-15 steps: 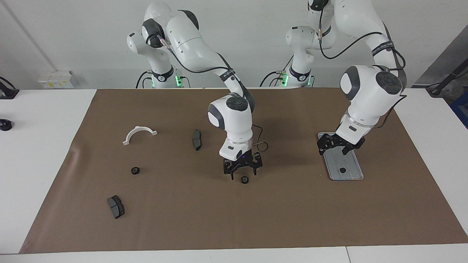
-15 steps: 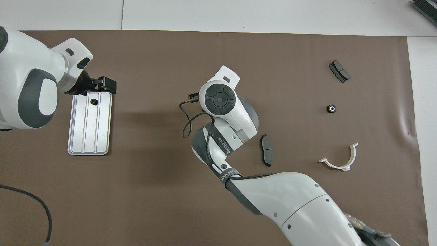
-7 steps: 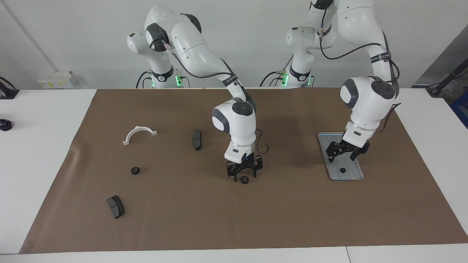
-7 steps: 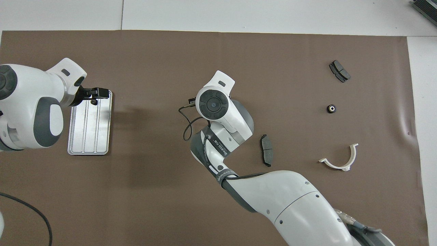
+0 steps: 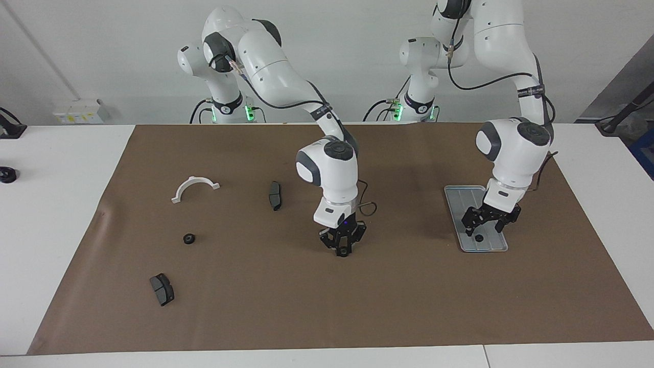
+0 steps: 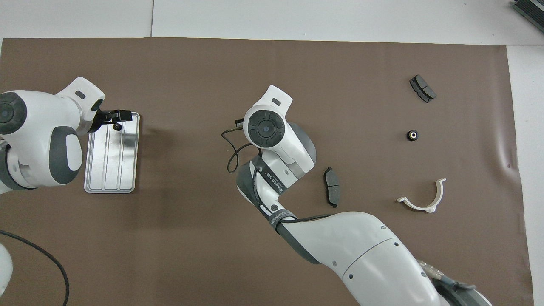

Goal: Place bearing gear from tray to pile
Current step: 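Grasp the last bearing with the left gripper while the right gripper places another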

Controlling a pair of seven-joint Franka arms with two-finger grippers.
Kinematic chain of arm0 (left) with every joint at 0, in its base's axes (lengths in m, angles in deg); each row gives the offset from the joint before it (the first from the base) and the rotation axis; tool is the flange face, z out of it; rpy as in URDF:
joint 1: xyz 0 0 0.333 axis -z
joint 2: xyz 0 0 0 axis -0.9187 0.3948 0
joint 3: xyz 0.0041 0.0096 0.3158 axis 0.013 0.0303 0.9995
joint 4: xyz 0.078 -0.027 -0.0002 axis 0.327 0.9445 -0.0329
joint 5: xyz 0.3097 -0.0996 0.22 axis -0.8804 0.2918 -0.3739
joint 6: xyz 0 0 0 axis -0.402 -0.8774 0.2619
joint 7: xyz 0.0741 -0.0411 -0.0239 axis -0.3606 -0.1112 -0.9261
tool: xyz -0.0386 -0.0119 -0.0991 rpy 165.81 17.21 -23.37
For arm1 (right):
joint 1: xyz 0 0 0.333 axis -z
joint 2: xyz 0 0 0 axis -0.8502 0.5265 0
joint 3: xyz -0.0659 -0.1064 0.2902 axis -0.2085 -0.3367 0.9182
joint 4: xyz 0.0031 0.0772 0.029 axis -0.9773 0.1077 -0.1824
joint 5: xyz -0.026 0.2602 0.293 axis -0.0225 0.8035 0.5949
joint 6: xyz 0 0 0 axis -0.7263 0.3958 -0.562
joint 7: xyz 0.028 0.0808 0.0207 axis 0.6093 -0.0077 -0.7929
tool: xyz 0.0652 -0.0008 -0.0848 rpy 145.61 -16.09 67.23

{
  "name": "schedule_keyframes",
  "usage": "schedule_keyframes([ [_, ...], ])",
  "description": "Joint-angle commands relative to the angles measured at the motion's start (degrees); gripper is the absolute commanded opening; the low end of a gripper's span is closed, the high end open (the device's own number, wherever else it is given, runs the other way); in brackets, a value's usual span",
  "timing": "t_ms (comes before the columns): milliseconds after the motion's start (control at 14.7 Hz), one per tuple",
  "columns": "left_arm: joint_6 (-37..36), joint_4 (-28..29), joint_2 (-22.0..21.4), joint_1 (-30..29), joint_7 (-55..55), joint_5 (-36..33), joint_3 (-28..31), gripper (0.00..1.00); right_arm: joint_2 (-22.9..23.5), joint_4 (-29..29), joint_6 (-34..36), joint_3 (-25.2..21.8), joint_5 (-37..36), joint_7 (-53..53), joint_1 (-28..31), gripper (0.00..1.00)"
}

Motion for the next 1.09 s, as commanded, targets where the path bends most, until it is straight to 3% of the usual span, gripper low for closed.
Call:
schedule_keyframes([
  [0, 3.2, 0.6, 1.2, -1.0, 2.3, -1.0, -0.3, 0.90, 1.7, -1.8, -0.3, -0.1, -1.4, 0.9, 0.5, 0.00],
  [205, 3.2, 1.2, 1.3, -1.0, 2.3, -1.0, -0.3, 0.70, -3.0, -1.7, 4.2, -0.5, -1.0, 0.4, 1.8, 0.00],
  [341, 3.2, 2.8, 1.0, -1.0, 2.2, -1.0, -0.3, 0.68, -9.0, 2.1, 8.5, -0.5, -1.2, 0.1, 4.9, 0.00],
  [545, 3.9, 3.0, 1.0, -1.0, 2.3, -1.0, -0.3, 0.68, -24.0, 19.8, 8.9, -0.3, -0.4, -7.6, 10.8, 0.00],
  [682, 3.9, 3.4, 1.0, -1.3, 2.5, -1.0, -0.3, 0.67, -31.1, 29.2, 8.7, -0.3, -0.1, -11.9, 14.4, 0.00],
  [886, 3.8, 3.7, 0.9, -1.3, 2.5, -1.0, -0.3, 0.47, -35.5, 38.9, 8.0, -0.3, 0.2, -15.8, 18.0, 0.00],
  [955, 3.6, 3.7, 0.8, -1.3, 2.5, -1.0, -0.3, 0.45, -36.6, 42.1, 6.2, -0.3, 0.6, -18.5, 19.8, 0.00],
  [1023, 3.6, 3.7, 0.8, -1.3, 2.5, -1.0, -0.3, 0.36, -37.4, 45.4, 3.4, -0.3, 0.8, -21.2, 22.2, 0.00],
])
